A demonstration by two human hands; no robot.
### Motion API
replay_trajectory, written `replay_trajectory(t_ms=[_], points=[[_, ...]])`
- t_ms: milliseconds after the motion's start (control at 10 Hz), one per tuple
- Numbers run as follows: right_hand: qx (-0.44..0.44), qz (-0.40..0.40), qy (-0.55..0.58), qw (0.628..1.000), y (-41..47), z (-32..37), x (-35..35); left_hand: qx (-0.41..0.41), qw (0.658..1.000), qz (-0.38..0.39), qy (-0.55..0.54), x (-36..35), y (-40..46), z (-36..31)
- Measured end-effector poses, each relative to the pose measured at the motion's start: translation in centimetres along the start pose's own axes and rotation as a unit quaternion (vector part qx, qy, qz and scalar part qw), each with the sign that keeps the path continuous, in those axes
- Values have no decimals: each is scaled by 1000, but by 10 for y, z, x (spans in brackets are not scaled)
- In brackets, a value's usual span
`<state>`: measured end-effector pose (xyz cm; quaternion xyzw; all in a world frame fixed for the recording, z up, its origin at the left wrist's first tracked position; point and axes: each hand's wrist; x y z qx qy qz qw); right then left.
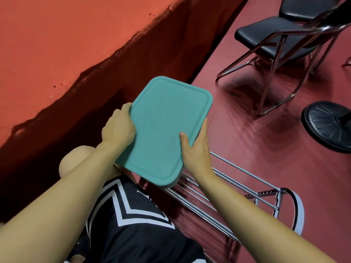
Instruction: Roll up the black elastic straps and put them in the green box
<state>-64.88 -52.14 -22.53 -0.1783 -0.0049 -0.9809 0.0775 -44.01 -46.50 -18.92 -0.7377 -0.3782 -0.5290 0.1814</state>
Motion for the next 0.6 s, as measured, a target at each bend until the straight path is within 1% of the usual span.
replay_trajectory(t_ms=[100, 200, 300, 400, 500, 600], points=[[22, 3, -61, 998, 0, 3, 2, -12, 1000, 7, 24, -1, -5, 2], [63, -28, -123, 990, 14, 12, 8, -38, 999, 1, 19, -1, -9, 2], [162, -28, -244, 956, 55, 28, 7, -86, 996, 1, 36, 0, -15, 2], [197, 57, -397, 894, 85, 27, 5, -85, 994, 20, 69, -4, -12, 3], [186, 98, -446, 870, 94, 25, 4, -82, 993, 30, 76, -3, -12, 0], [206, 78, -460, 860, 93, 36, 3, -86, 994, 37, 50, -1, -8, 0]])
Point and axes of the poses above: each hand's wrist, its own y-axis towards the middle knuckle, its own x-axis out of the back of the hand, z = x × y, and after that the axes turned 11 degrees about -z, right-handed
